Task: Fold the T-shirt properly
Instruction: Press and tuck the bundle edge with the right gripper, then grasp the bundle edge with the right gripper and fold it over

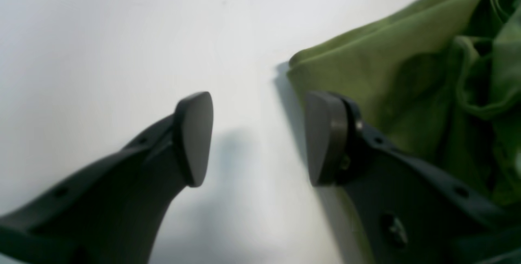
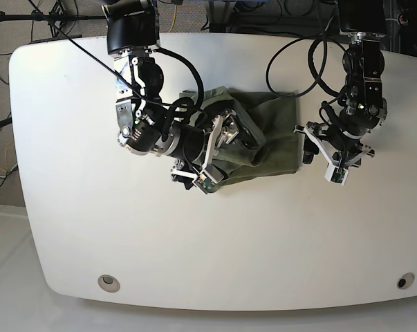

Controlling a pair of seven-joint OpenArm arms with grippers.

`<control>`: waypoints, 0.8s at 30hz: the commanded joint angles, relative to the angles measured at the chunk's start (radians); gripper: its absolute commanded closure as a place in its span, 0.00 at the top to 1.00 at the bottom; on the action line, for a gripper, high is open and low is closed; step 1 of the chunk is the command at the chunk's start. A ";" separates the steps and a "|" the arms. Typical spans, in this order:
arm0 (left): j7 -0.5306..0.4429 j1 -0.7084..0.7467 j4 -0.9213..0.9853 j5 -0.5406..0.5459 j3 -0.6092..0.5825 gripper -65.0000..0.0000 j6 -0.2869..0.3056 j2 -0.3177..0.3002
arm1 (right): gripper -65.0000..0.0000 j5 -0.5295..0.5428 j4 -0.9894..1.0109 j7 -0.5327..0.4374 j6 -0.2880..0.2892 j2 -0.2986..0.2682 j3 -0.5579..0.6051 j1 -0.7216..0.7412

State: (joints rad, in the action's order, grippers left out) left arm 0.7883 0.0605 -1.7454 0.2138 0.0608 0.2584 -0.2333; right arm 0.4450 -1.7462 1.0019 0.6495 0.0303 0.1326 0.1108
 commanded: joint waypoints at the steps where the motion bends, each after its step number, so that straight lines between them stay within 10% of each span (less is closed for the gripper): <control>1: -0.023 -0.017 -0.018 0.006 0.003 0.52 -0.003 -0.007 | 0.83 0.018 0.004 -0.028 -0.024 0.003 0.002 0.028; 24: -0.023 -0.012 -0.018 0.005 0.003 0.52 -0.003 -0.007 | 0.83 -0.073 0.096 -0.084 -0.029 0.006 0.132 0.065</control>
State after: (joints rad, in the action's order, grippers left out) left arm 0.7879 0.0616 -1.7454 0.2138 0.0608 0.2584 -0.2333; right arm 0.3931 -1.6348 0.9382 0.6189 0.0223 0.2478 0.1551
